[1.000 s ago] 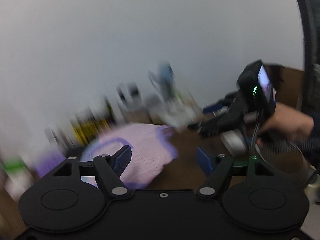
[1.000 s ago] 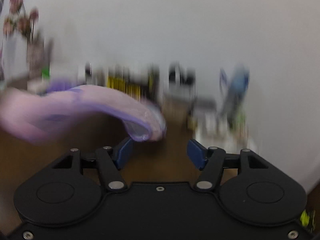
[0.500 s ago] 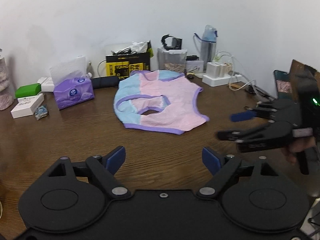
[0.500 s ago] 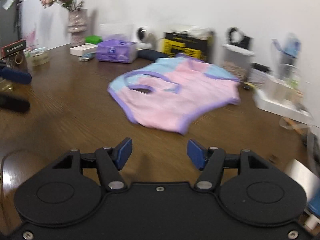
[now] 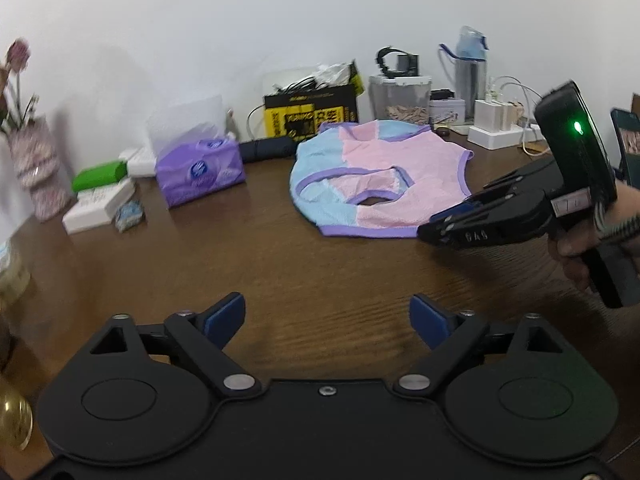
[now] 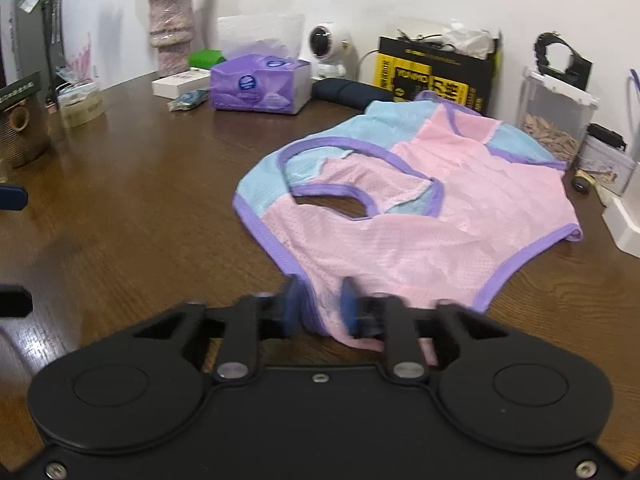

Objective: Fold clothes

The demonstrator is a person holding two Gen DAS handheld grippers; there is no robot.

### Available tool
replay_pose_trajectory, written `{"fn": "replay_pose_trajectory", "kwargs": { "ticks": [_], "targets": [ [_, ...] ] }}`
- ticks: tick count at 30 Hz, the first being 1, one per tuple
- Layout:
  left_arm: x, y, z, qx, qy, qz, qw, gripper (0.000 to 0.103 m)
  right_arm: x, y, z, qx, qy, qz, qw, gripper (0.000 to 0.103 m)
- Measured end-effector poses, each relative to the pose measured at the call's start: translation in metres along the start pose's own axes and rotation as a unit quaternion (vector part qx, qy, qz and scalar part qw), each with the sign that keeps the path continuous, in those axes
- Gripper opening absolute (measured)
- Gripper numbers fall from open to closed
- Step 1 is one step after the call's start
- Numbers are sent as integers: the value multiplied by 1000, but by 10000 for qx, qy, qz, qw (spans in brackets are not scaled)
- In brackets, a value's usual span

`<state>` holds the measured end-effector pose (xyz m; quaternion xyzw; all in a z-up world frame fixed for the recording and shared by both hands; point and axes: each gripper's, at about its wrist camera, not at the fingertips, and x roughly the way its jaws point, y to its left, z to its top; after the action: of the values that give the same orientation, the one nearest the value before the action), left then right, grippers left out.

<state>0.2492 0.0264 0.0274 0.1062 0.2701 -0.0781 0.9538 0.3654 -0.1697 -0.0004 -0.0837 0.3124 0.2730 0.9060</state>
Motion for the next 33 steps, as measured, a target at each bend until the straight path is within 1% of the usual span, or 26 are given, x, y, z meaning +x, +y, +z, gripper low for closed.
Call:
{"fn": "replay_pose_trajectory", "kwargs": {
  "ticks": [1, 3, 6, 7, 9, 12, 15, 16, 19, 21, 22, 23, 24, 26, 28, 29, 31, 32, 33],
  "targets": [
    [1, -1, 0, 24, -20, 10, 10000, 90, -4, -3, 0, 98, -31, 30, 9999, 4],
    [9, -5, 3, 157, -137, 251, 9995, 90, -16, -7, 0, 274, -169, 99, 9994, 4],
    [17, -21, 7, 482, -305, 521, 9970, 90, -54, -17, -3, 657, -562, 649, 9941, 4],
    [19, -27, 9, 605, -373, 488, 9963, 90, -68, -20, -6, 746, -693, 817, 9914, 4],
    [21, -40, 12, 823, -479, 390, 9947, 90, -92, -20, -13, 807, -789, 971, 9889, 4],
    [29, -68, 13, 1349, -508, 75, 9895, 90, -119, -18, -29, 668, -758, 908, 9907, 4],
    [28, -88, 12, 1790, -561, -227, 9820, 89, -136, -17, -41, 569, -698, 842, 9924, 4],
    [27, -95, 11, 1959, -586, -273, 9785, 87, -148, -16, -51, 511, -632, 777, 9937, 4],
    [28, -110, 10, 2342, -535, -277, 9703, 69, -163, -15, -65, 420, -582, 661, 9952, 4],
    [31, -119, 7, 2672, -465, -241, 9622, 23, -171, -12, -71, 359, -582, 622, 9957, 4],
    [31, -122, 7, 2747, -476, -271, 9600, 13, -175, -9, -75, 307, -590, 579, 9961, 4],
    [30, -125, 8, 2821, -486, -301, 9577, 6, -177, -8, -78, 287, -587, 576, 9962, 4],
    [30, -127, 8, 2881, -504, -337, 9557, 4, -178, -8, -81, 317, -604, 582, 9960, 4],
    [25, -128, 14, 2813, -637, -475, 9563, 2, -179, -9, -86, 443, -653, 561, 9953, 4],
    [22, -126, 19, 2730, -662, -447, 9587, 2, -178, -9, -89, 525, -743, 402, 9950, 6],
    [22, -125, 25, 2633, -672, -352, 9617, 2, -178, -10, -91, 566, -772, 334, 9949, 8],
    [23, -122, 35, 2480, -664, -201, 9663, 2, -179, -13, -95, 646, -829, 198, 9943, 17],
    [25, -119, 43, 2343, -625, -105, 9701, 2, -179, -12, -97, 682, -855, 126, 9939, 19],
    [26, -114, 51, 2187, -579, -66, 9740, 2, -176, -11, -97, 664, -858, 40, 9941, 24]
  ]
}}
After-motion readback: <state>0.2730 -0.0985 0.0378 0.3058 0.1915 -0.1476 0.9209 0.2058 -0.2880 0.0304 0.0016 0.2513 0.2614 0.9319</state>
